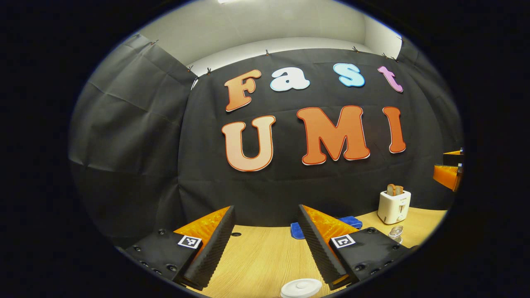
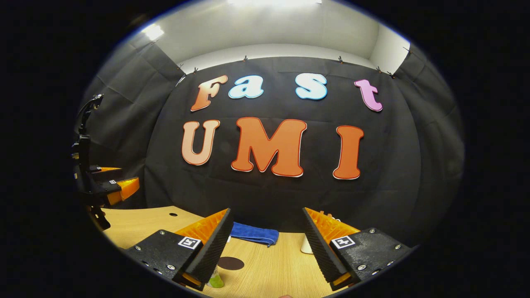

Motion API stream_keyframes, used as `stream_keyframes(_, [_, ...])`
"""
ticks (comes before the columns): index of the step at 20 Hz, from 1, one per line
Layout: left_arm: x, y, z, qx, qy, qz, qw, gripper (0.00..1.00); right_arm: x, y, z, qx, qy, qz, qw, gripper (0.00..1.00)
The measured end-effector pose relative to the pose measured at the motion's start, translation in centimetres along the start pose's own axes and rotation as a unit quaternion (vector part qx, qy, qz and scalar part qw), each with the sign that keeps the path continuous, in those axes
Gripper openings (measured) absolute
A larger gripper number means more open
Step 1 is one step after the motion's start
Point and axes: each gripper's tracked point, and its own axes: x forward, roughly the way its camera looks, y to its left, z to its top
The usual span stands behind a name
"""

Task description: Open the teacup lid with one hand, grasp the water bottle and pour water into the teacup with the other hand; after pouring, place the water bottle on the coaster and then close the teacup lid.

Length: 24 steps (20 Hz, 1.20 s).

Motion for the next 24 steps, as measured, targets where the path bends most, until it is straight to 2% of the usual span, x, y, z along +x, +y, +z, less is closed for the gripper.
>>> stream_keyframes(5, [0.0,-0.1,0.1,0.000,-0.001,-0.002,1.000,0.98,-0.1,0.4,-0.4,0.002,0.006,0.008,1.000,0.99])
stream_keyframes(11, [0.1,-0.3,-2.2,-0.015,0.027,-0.011,0.999,0.98,-0.3,0.3,-1.3,0.003,0.011,0.015,1.000,0.99])
stream_keyframes(18, [-0.4,-1.7,-6.9,-0.021,0.076,-0.040,0.996,0.96,-1.3,2.2,-3.8,0.008,0.028,0.057,0.998,0.99])
stream_keyframes(24, [-1.2,-3.4,-12.2,-0.030,0.129,-0.075,0.988,0.98,-2.1,3.8,-6.8,0.019,0.052,0.089,0.994,0.99])
